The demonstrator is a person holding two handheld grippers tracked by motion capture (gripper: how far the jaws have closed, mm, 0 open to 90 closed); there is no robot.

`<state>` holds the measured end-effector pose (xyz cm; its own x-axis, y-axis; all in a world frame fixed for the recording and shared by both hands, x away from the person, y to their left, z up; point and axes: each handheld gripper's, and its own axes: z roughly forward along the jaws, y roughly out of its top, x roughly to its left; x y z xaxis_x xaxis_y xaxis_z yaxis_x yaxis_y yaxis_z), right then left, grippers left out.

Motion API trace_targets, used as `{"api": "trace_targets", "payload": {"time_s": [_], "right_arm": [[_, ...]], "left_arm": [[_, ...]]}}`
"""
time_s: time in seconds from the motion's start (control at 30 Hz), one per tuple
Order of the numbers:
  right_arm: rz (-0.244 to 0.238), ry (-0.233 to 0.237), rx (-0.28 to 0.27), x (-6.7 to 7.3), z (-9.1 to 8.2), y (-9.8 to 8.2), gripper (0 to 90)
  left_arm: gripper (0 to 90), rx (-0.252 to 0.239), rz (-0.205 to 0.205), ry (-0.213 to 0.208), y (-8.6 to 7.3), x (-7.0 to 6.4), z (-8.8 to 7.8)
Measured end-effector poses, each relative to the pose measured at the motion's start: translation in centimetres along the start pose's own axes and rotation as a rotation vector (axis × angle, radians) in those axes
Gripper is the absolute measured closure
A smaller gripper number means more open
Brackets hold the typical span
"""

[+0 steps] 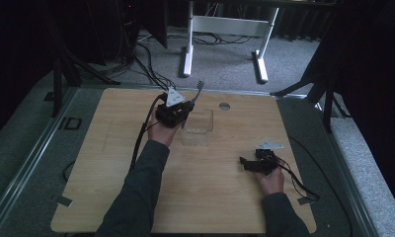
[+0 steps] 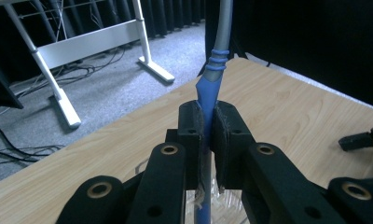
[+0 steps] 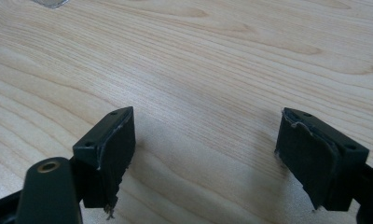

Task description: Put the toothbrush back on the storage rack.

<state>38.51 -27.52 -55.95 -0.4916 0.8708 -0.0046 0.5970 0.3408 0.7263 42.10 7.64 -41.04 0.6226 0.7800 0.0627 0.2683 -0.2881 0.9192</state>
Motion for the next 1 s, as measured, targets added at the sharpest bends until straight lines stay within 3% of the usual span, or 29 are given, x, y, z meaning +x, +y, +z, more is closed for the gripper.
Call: {"api": "trace_targets", "payload": {"time_s": [0.27, 1.0], "right_arm": [[0.001, -0.001, 0.000, 0.0, 0.0, 0.0, 19.3], [0.000, 0.000, 0.001, 0.0, 0.0, 0.0, 19.3]], "left_arm": [[82.1, -0.001, 0.001, 0.002, -0.1, 0.0, 0.7], [82.1, 0.054, 0.019, 0.011, -0.8, 0.1, 2.7]]}}
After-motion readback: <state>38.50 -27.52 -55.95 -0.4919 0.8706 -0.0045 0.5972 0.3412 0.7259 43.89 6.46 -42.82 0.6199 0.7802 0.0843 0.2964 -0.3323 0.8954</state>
